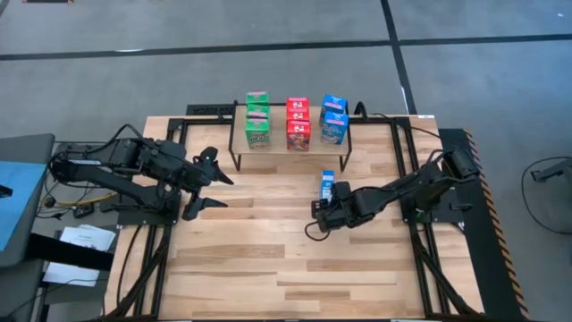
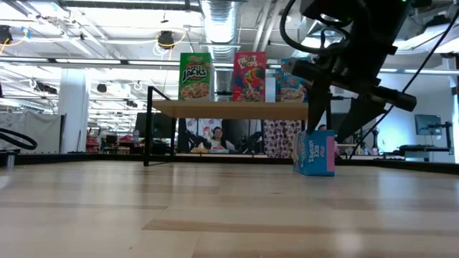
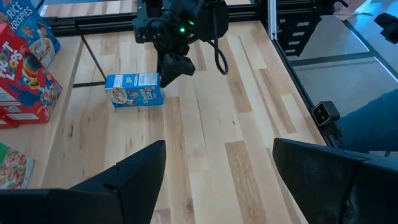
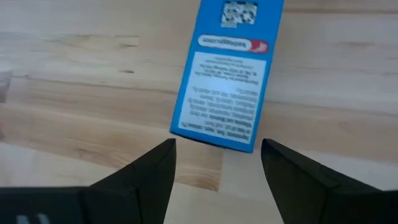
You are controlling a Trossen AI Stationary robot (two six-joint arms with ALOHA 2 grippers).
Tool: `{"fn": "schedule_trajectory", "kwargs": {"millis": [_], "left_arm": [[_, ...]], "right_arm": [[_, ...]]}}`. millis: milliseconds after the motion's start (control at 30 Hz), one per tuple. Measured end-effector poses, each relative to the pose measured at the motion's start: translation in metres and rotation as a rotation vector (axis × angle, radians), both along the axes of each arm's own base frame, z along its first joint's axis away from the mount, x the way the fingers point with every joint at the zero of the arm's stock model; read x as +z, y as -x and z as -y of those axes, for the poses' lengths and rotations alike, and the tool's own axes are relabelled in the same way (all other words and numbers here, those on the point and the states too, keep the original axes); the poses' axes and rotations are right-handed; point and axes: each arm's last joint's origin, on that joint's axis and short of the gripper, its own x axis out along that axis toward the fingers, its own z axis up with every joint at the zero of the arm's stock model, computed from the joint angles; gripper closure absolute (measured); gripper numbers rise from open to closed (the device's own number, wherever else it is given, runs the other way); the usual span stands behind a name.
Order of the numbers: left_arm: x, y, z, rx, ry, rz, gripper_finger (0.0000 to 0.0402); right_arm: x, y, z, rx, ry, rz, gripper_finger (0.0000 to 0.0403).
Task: Stack cereal on shelf
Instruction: Put the blue cereal box on the shelf aligned with the other blue cereal boxes
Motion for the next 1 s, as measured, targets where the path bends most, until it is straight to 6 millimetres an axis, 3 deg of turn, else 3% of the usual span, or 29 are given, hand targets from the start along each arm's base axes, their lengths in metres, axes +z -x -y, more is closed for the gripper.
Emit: {"fn": "schedule_trajectory", "kwargs": {"millis": [400,700,1000], "left_arm": [[0.000,0.000,-0.001,0.021,-0.016,0.002,0.0118],[0.000,0.000,-0.001,0.028,-0.002,0.001,0.0118],[0.000,0.000,-0.001,0.030,0.002,0.000,0.0118]], "right_arm": [[-0.001,0.008,0.000,-0.027,0.006,-0.061,0.0143],[0.005,0.007,-0.016,0.004,-0.005,-0.016,0.0143],[0.005,0.005,-0.006,-0.022,0.021,-0.022,0.0143]]}}
